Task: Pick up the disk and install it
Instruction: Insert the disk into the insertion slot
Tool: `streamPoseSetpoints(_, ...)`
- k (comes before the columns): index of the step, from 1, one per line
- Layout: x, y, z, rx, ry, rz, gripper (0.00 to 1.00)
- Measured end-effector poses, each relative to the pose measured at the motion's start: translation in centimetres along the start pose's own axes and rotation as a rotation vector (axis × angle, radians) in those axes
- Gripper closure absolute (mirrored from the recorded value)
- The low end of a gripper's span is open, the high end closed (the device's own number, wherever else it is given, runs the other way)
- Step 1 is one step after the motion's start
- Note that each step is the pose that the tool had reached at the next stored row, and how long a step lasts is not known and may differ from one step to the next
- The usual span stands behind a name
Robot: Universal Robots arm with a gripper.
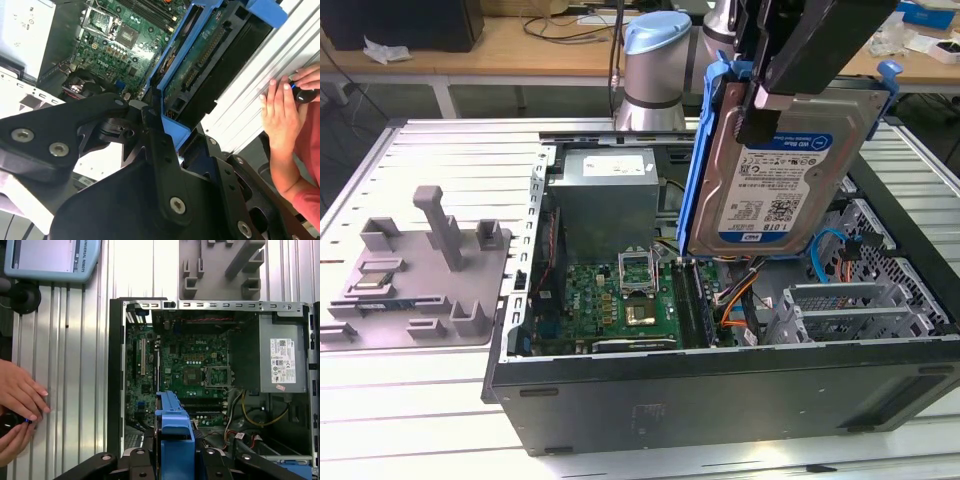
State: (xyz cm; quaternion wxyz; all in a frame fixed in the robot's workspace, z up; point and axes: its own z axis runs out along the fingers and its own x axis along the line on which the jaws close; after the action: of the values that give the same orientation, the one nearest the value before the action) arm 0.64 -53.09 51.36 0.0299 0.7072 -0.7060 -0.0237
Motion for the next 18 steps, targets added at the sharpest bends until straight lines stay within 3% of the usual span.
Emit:
streamPoseSetpoints(4,0.01,-0.02,0.04,0.0031,-0.0068,-0.001,0.63)
streamPoseSetpoints(8,0.05,-0.02,0.08,0.0172,-0.0111,-0.001,0.63)
streamPoseSetpoints(9,0.06,-0.03,0.07,0.022,-0.0168,-0.001,0.63)
streamPoseSetpoints(12,0.34,-0.07,0.12,0.0286,-0.0474,-0.003,0.63)
streamPoseSetpoints(16,0.76,-0.8,0.09,0.0286,-0.0496,-0.003,0.63)
streamPoseSetpoints(18,1.09,-1.57,0.06,0.0286,-0.0529,-0.003,0.63)
